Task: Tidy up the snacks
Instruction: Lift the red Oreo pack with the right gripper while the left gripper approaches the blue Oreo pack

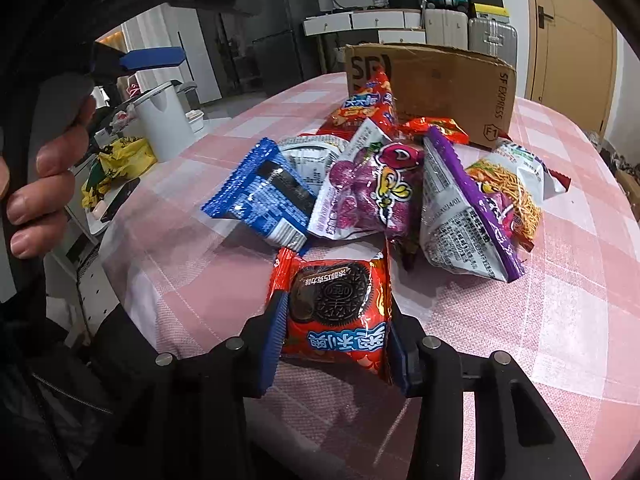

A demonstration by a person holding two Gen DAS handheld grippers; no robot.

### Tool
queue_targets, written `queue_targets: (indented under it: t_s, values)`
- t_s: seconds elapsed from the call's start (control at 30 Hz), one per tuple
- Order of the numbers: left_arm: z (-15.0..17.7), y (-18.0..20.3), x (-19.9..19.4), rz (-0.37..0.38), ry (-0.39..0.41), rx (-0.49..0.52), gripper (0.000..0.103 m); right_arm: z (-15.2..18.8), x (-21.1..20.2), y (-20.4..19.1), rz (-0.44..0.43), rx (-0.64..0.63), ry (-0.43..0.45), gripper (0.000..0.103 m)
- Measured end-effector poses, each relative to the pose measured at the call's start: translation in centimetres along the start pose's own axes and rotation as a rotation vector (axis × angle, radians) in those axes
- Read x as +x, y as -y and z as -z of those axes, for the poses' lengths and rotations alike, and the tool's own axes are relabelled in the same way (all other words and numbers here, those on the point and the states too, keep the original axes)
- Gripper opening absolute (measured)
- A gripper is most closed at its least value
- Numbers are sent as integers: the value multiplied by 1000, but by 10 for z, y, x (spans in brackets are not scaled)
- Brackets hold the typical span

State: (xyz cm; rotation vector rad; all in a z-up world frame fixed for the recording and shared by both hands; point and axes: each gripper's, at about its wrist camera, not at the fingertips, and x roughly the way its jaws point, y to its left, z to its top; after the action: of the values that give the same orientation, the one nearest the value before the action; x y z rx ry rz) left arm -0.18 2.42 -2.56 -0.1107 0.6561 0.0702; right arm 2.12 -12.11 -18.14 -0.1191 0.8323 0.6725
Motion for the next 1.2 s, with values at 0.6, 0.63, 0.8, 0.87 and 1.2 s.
queue_targets:
  t_s: [0.6, 0.63, 0.8, 0.87, 1.2]
  values:
    - [27, -18, 21, 79, -107, -1, 102, -16, -55, 24, -70, 112, 157, 44]
    - [31, -19, 24, 94, -120, -1, 102, -16, -58, 26, -67, 116, 166, 44]
    - [49, -15, 35, 173, -167, 12, 102, -20, -71, 32, -55, 125, 201, 44]
    - [54, -9, 38, 197, -167, 27, 102, -20, -75, 34, -49, 130, 211, 44]
    - [70, 10, 64, 227, -239, 75, 96, -14, -77, 52, -43, 169, 216, 44]
